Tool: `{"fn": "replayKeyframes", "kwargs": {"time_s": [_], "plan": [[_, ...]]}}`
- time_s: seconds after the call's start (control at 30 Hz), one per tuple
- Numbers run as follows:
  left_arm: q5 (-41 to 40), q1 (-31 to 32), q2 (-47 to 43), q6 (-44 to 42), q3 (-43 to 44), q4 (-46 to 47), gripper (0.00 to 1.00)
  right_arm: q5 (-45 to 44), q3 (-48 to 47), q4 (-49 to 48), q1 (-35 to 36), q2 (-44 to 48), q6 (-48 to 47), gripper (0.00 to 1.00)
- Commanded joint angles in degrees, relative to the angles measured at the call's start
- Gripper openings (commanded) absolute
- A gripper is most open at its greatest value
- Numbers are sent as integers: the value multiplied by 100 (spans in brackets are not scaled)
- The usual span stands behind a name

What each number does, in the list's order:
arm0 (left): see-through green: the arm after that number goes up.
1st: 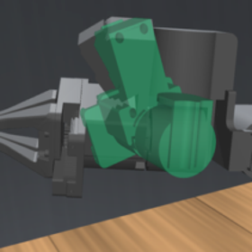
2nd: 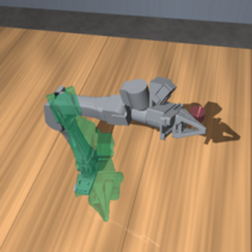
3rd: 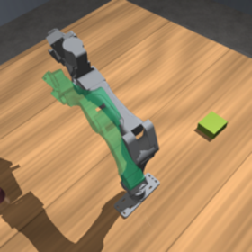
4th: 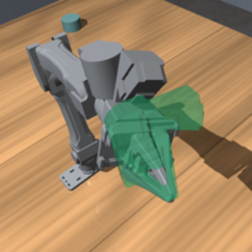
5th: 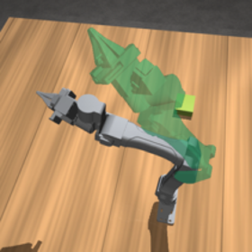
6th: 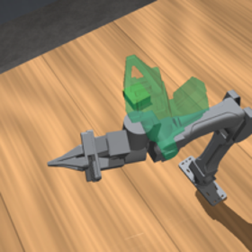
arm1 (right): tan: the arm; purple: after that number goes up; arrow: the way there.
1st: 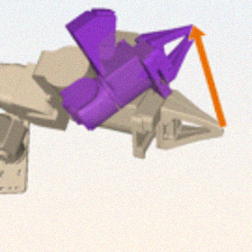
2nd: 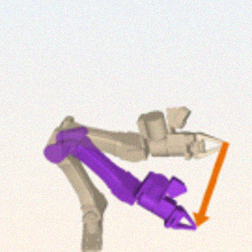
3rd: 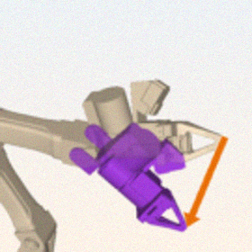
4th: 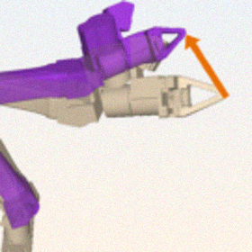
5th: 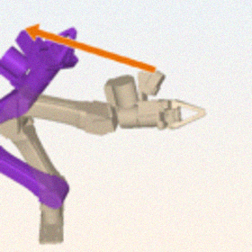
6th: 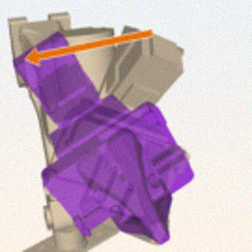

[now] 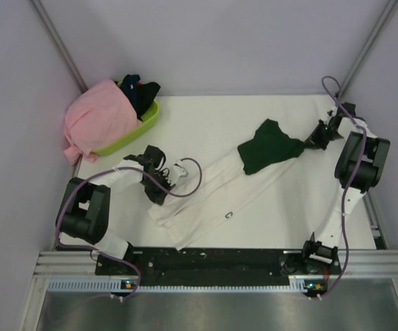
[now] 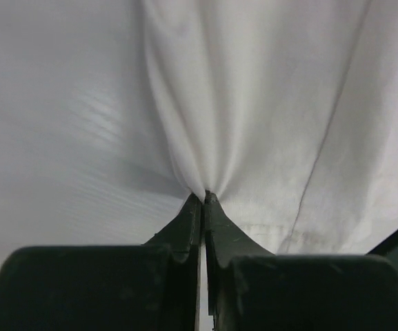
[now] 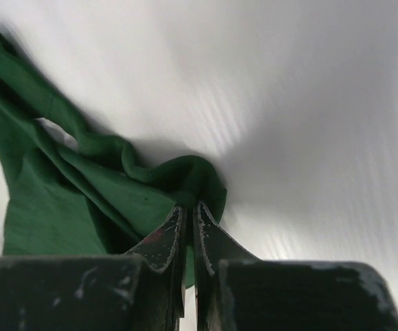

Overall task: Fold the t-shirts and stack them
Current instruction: Rotate the tshirt 70 degrees

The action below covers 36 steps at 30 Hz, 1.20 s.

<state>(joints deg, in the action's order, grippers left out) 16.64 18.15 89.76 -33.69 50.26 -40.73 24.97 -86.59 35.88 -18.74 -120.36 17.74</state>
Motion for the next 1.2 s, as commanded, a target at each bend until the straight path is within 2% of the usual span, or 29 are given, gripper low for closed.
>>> {"fn": "replayKeyframes", "kwargs": {"time_s": [0.0,0.07,0.1,0.17,0.27,0.3,0.4,0.5,0.53,0.63,0.67,0.77,0.87,0.9,0.97,1.1,1.13,1.17], "plan": [[419,661,60,-367,-464,-963,9,508,-2041,-389,659,-1364,449,0],[523,1276,-72,-366,-438,-989,25,719,-3235,-327,941,-2085,730,0],[594,1627,-133,-375,-447,-963,38,763,-3877,-301,1056,-2489,931,3],[673,2120,-282,-384,-421,-841,51,746,-4933,-327,1267,-3219,1388,18],[963,2280,-485,-419,-219,-866,57,772,-5929,-659,1443,-3784,1890,34],[955,2280,-520,-375,-114,-910,57,894,-5931,-913,1461,-3785,2022,39],[815,2263,-713,-401,97,-1173,58,975,-5458,-1390,1400,-3304,1972,47],[543,2202,-837,-568,334,-1454,58,555,-4721,-1399,1268,-2260,1165,62],[437,2158,-837,-629,422,-1525,59,387,-4396,-1417,1233,-1673,875,72],[138,2009,-933,-735,642,-1351,58,-44,-3596,-1434,1136,-405,136,81],[129,1965,-994,-779,678,-1115,58,-36,-3298,-1426,1145,-18,-93,82],[198,1955,-1284,-814,582,-368,58,595,-1938,-1539,1459,1474,-498,99],[646,1955,-1662,-1427,222,318,58,466,390,-2171,2617,3241,-1926,99],[847,1955,-1767,-1673,99,372,58,247,910,-2295,3143,3664,-2515,99],[1531,1833,-2022,-2122,-68,381,56,-114,1930,-2680,4067,4517,-2968,99],[3754,1095,-2339,-3166,-323,92,59,1736,3916,-4226,4554,6064,-2688,99],[3872,1059,-2383,-3544,-437,5,61,1739,4278,-4203,4694,6442,-2879,99],[3838,1085,-2445,-3844,-612,-14,62,1391,4473,-3751,5017,6768,-3377,99]]}}
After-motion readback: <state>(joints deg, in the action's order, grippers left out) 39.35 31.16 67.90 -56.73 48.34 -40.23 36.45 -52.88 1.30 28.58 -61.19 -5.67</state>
